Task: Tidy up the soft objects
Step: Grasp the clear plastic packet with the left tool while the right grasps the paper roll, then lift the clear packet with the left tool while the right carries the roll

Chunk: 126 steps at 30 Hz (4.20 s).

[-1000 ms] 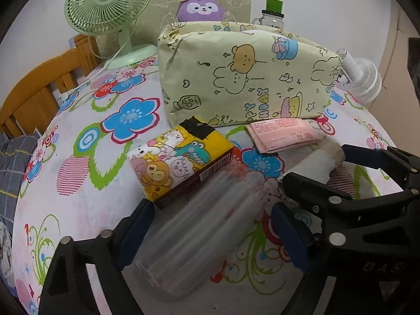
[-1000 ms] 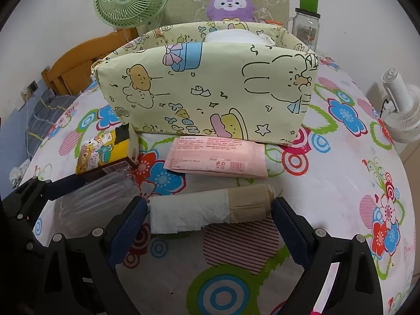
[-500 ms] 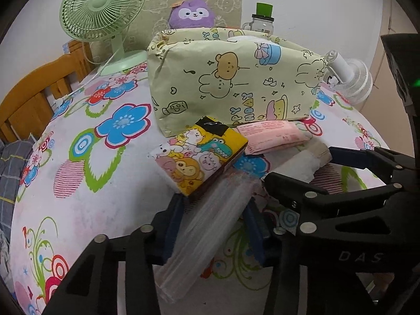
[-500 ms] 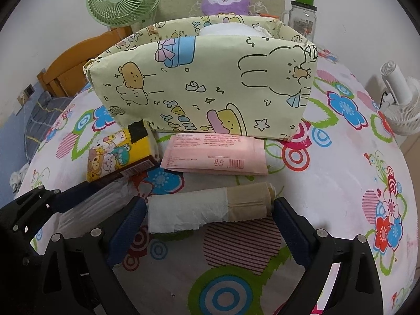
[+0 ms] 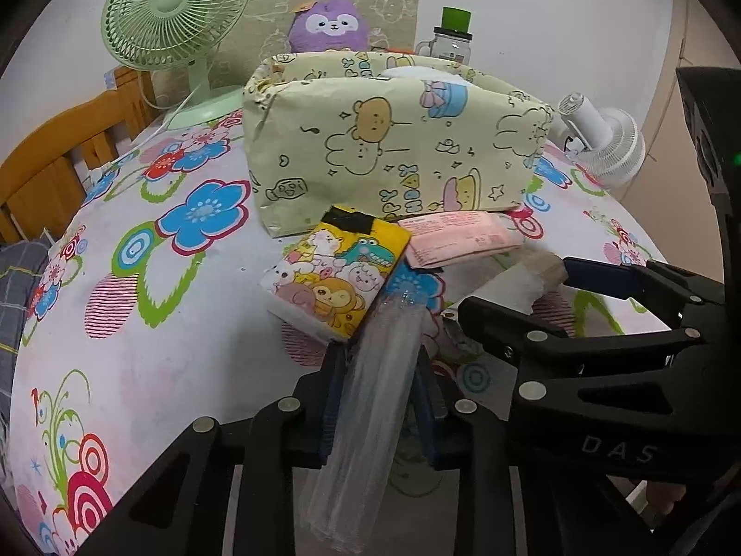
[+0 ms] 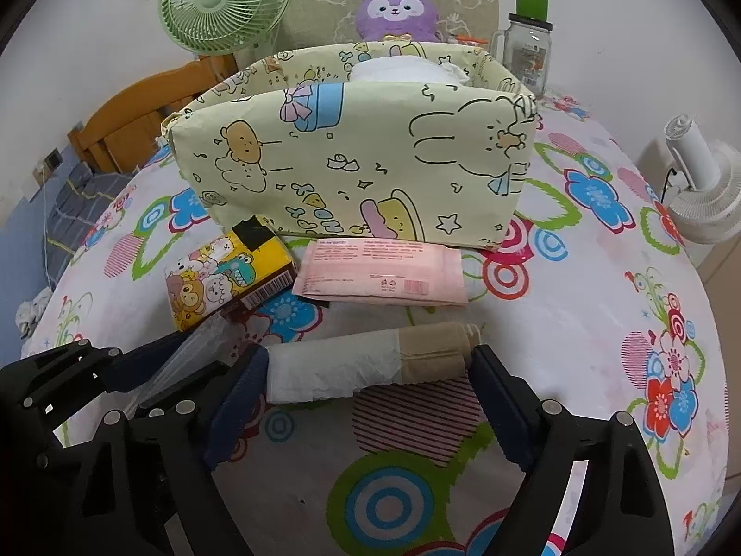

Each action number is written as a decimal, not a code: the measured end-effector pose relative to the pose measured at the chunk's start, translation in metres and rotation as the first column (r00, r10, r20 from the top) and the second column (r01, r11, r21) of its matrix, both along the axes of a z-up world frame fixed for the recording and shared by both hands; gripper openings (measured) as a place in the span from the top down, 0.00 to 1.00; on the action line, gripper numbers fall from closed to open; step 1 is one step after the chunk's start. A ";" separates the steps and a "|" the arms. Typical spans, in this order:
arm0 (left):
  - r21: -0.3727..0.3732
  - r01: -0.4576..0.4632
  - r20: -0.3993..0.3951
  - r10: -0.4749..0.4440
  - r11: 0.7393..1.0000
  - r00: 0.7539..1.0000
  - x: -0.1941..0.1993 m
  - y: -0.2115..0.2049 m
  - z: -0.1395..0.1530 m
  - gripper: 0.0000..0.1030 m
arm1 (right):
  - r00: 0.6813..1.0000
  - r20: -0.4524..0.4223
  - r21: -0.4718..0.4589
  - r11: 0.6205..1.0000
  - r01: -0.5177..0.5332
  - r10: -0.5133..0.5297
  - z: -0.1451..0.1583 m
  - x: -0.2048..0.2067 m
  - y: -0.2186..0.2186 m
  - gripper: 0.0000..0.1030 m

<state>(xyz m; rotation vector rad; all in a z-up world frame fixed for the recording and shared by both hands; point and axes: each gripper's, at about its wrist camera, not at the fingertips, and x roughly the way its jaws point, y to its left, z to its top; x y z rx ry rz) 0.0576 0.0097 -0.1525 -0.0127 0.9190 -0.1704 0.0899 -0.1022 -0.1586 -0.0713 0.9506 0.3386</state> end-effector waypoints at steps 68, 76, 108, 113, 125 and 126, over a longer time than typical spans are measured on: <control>-0.025 0.068 0.172 -0.063 0.997 0.983 0.003 -0.033 0.094 0.86 | 0.978 0.199 0.036 0.997 0.063 -0.069 0.101 -0.018 -0.035 0.13; -0.016 0.070 0.198 -0.066 0.997 0.978 0.007 -0.033 0.109 0.86 | 0.971 0.225 0.038 0.997 0.070 -0.077 0.116 -0.016 -0.035 0.13; 0.023 0.065 0.281 -0.069 0.998 0.957 0.042 -0.027 0.158 0.86 | 0.937 0.339 0.065 0.996 0.063 -0.081 0.168 0.012 -0.028 0.13; 0.026 0.067 0.282 -0.072 0.997 0.957 0.051 -0.026 0.159 0.86 | 0.935 0.344 0.067 0.995 0.068 -0.087 0.170 0.019 -0.028 0.13; 0.028 0.080 0.272 -0.084 0.996 0.959 0.074 -0.025 0.156 0.86 | 0.935 0.341 0.075 0.994 0.080 -0.101 0.169 0.041 -0.025 0.13; 0.028 0.081 0.271 -0.086 0.996 0.959 0.076 -0.025 0.155 0.86 | 0.935 0.339 0.077 0.994 0.081 -0.102 0.168 0.042 -0.025 0.13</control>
